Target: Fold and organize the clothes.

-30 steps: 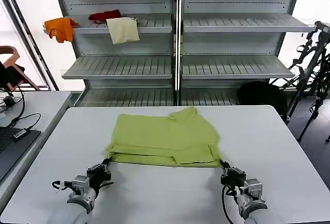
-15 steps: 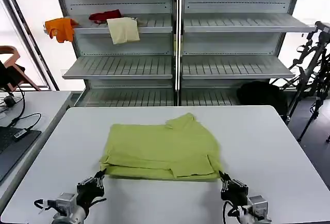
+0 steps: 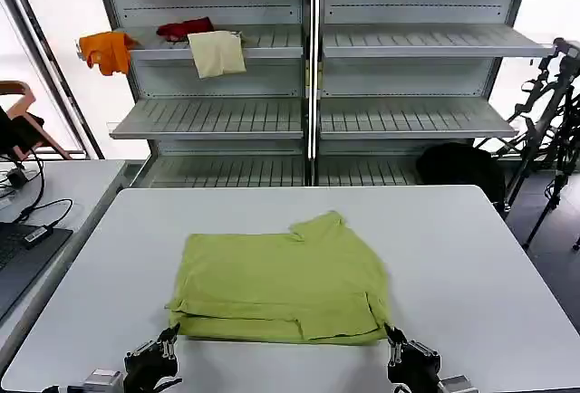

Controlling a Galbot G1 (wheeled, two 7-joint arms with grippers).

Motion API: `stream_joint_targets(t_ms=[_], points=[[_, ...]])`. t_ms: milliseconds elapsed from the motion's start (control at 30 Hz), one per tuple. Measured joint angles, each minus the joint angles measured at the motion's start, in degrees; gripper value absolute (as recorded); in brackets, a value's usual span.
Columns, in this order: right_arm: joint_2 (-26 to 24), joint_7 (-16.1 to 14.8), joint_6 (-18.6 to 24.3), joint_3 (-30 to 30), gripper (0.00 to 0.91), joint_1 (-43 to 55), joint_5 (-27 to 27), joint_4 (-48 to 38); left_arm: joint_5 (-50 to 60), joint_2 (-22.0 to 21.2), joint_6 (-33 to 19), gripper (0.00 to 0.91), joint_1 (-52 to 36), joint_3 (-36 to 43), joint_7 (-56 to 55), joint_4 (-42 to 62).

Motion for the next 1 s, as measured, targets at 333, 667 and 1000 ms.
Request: stream_joint_targets(t_ms=[333,667,1000], points=[[0.54,0.77,0.03,1.28,0.907,0.51,-2.10,1.43,2.04,-1.71,-0.19,0.907,-0.15,-0.99,-4.40,-0.08],[-0.49,-1.17,-0.53,1.01,0.907,11.35,0.65,-1.95,1.37,-0.69,-0.29,0.907,-6.09,-2.85,-0.89,0.30],[-3.27,-1.76,-0.94,-2.78,0.907,30.65,5.20,-14.54,-1.17,2.19,0.84,0.907,-23.06,-0.58,7.62,8.97]])
